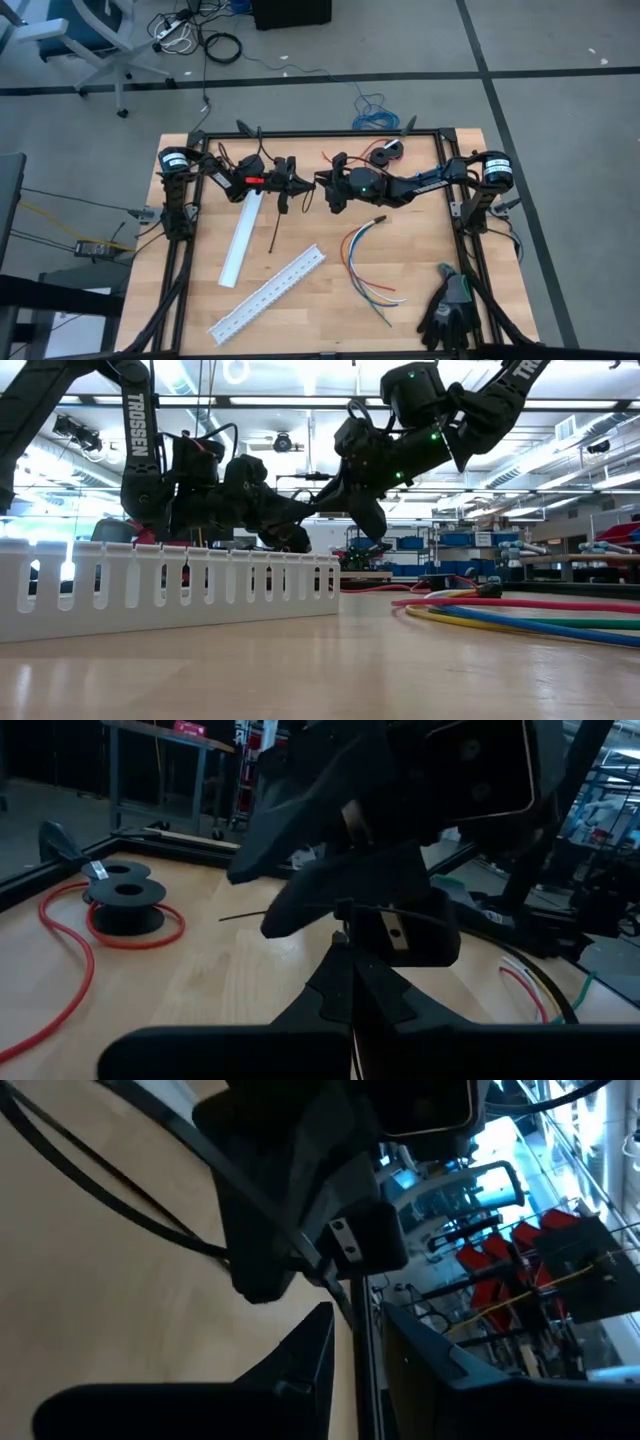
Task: Ziptie cables
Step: Wrap the right black zip tie
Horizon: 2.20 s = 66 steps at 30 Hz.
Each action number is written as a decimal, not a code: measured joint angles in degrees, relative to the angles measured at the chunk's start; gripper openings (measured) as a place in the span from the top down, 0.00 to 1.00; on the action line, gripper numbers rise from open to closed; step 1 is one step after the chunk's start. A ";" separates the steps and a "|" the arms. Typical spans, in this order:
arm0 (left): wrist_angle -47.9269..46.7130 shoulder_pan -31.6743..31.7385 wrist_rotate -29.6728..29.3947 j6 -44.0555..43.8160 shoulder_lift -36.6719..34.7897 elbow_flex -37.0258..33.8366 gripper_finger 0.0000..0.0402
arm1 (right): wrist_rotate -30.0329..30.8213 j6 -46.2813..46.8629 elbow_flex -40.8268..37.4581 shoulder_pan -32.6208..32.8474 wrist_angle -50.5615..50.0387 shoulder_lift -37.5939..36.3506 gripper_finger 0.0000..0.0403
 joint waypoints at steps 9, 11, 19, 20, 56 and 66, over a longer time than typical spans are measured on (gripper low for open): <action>0.14 -0.02 0.00 -0.02 0.00 0.00 1.00 | -4.12 -0.72 0.00 -0.09 -0.18 0.02 0.95; 0.15 -0.30 -0.02 -0.02 0.00 0.00 1.00 | -4.51 -0.74 0.00 -0.32 -0.33 0.04 0.99; 1.97 -2.09 0.47 0.29 -0.02 0.07 1.00 | -1.88 3.25 0.00 -4.12 -2.09 0.07 1.00; 2.32 -2.33 0.54 0.58 -0.02 0.07 1.00 | -1.73 3.91 0.00 -4.76 -2.81 0.07 1.00; -1.32 -5.05 -13.43 37.76 -0.04 -0.63 1.00 | -63.82 65.82 0.00 -26.84 -6.52 2.41 0.97; -1.32 -5.31 -14.25 37.57 -0.04 -0.59 1.00 | -64.12 74.25 0.00 -25.71 2.34 2.56 0.84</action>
